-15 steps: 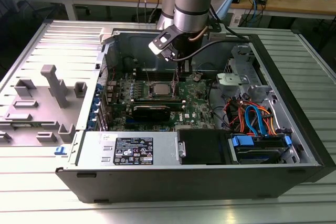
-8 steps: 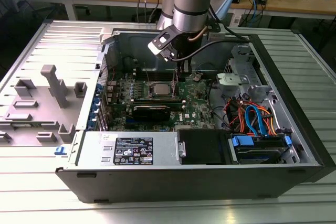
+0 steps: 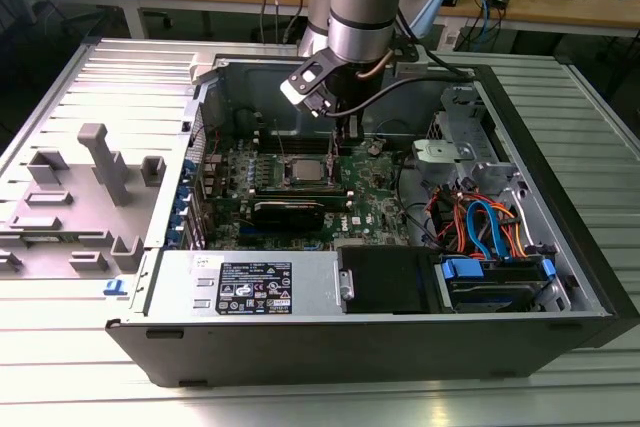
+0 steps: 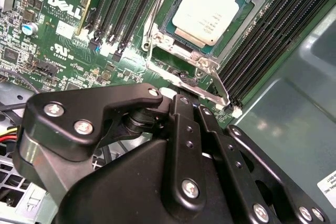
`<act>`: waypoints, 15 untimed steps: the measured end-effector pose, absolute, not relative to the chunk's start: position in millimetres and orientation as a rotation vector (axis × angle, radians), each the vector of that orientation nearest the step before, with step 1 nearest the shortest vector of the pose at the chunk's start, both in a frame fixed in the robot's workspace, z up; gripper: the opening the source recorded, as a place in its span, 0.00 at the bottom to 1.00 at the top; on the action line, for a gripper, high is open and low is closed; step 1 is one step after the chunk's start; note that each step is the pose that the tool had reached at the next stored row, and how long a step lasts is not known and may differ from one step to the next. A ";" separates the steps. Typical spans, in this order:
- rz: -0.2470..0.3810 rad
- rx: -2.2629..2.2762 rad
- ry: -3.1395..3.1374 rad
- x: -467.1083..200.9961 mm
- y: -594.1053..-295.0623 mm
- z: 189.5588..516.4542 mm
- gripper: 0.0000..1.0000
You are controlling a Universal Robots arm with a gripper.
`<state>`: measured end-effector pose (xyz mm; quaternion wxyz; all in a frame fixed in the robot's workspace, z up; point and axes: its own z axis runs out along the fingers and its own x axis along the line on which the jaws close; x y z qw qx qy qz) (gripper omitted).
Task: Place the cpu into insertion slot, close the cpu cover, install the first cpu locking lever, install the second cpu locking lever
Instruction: 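Close the cpu cover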
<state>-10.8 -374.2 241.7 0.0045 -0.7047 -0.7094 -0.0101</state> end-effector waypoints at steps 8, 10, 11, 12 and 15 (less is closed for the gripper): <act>-0.032 -2.208 -2.222 -18.7 -374.2 241.2 0.11; -0.032 -2.208 -2.222 -20.5 -374.2 241.1 0.11; -0.032 -2.208 -2.222 -21.2 -374.2 241.0 0.11; -0.032 -2.207 -2.222 -21.3 -374.2 241.0 0.11; -0.032 -2.207 -2.222 -22.9 -374.2 241.0 0.11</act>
